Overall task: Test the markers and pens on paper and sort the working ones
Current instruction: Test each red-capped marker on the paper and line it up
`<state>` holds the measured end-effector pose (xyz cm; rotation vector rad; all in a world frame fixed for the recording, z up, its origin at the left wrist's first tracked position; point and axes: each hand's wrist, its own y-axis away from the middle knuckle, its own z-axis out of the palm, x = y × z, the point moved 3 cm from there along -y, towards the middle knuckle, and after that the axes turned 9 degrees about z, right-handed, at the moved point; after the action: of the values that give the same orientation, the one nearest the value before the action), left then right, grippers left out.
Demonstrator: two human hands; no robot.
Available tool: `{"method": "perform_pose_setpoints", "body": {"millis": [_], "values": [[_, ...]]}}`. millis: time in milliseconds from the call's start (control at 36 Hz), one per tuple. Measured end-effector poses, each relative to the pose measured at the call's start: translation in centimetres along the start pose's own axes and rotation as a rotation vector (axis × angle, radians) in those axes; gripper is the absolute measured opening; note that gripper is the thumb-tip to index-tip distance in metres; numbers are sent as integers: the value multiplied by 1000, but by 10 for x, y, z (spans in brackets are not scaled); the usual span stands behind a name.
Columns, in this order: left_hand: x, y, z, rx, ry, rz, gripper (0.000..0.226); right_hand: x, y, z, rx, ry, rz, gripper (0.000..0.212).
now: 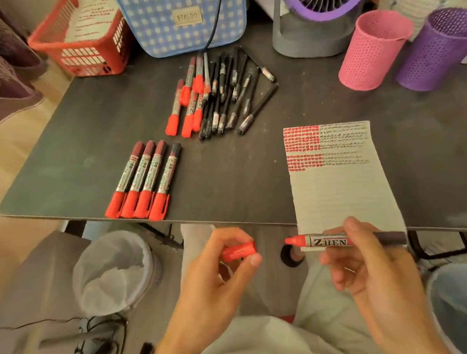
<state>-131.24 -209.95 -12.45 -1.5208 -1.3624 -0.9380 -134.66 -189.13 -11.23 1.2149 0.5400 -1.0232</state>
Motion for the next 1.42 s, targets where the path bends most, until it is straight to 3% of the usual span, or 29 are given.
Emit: {"method": "perform_pose_setpoints", "body": {"millis": [111,222,472,778,889,972,1028,1250,1417], "values": [[-5,9,6,14,37,-44,21,10,7,-4,38,33,-18,34],[-6,10,12,-21,61,-66,24,14,10,-6,35,114,-32,58],[-1,7,22,-89,41,-24,20,27,11,-7,-2,216,23,54],[-5,17,19,-168,31,-67,21,39,8,-25,-247,169,231,68],[-8,17,19,-218,0,-70,22,34,9,-32,-327,302,197,58],[-9,17,19,-235,2,-69,23,29,10,-37,-367,449,148,26],[-10,16,20,-238,0,-52,24,26,9,-39,-390,540,116,19],[-11,12,18,-239,-65,-26,27,22,3,-40,-418,723,57,20],[-9,12,16,-256,-113,-15,27,20,3,-33,-466,941,-37,40]]}}
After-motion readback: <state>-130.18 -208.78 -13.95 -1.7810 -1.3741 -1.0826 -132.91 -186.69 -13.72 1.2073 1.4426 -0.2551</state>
